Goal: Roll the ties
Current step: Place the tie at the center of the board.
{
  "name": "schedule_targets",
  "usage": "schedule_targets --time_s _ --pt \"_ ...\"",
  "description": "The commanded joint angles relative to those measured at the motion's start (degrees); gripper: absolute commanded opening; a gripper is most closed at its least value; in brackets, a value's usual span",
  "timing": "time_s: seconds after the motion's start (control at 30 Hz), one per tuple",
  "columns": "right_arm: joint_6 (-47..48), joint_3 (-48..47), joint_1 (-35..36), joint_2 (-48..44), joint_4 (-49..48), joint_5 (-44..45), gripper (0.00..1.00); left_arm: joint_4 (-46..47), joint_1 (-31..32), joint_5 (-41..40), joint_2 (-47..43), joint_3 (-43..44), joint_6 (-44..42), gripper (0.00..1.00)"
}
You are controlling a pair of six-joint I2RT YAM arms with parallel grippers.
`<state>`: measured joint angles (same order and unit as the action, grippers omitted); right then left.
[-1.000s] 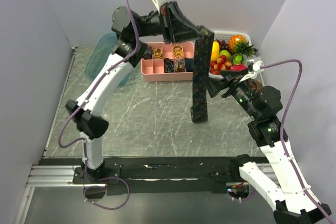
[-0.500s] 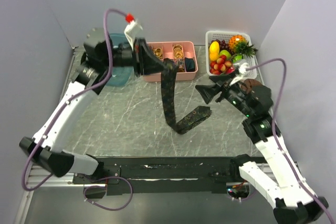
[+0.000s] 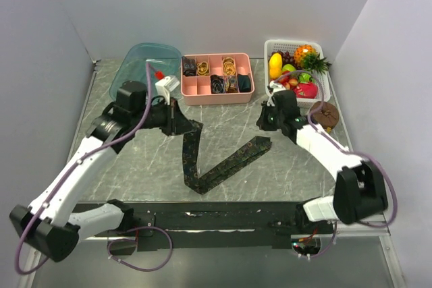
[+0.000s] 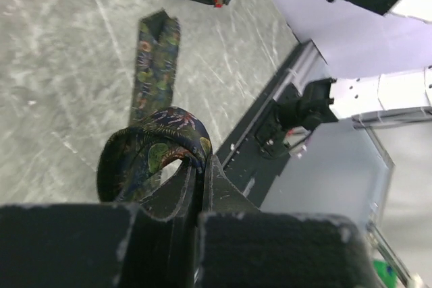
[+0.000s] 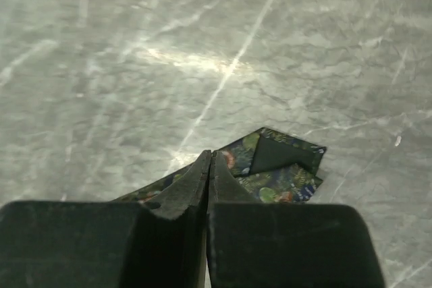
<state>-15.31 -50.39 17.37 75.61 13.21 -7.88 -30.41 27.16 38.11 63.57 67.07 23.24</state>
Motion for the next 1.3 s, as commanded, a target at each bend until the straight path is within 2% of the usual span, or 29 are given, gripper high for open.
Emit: schedule_targets --time_s 0.0,0.27,0.47,0.73,1.27 --pt "1.42 -8.05 0.74 7.08 7.42 5.41 0.00 -4.29 -0.61 -7.42 -4.77 0.43 0.22 0.01" --pt "2.22 -16.05 3.64 19.73 14.90 10.24 0.00 -5.62 -1.32 -11.47 -6.44 -3.52 1.72 0.01" --pt "3.44 -18.07 6.71 21.24 18.76 11.92 0.00 -4.30 -2.19 -15.60 -6.18 -4.93 3.91 0.01" --pt "3.79 -17.64 8.12 21.94 21.85 12.36 0.00 -1.05 -2.99 -15.43 -5.74 -8.00 5.85 0.01" --pt "3.45 -20.89 10.41 32.31 25.37 19.92 0.00 1.32 -4.39 -17.36 -7.50 -8.62 8.22 0.01"
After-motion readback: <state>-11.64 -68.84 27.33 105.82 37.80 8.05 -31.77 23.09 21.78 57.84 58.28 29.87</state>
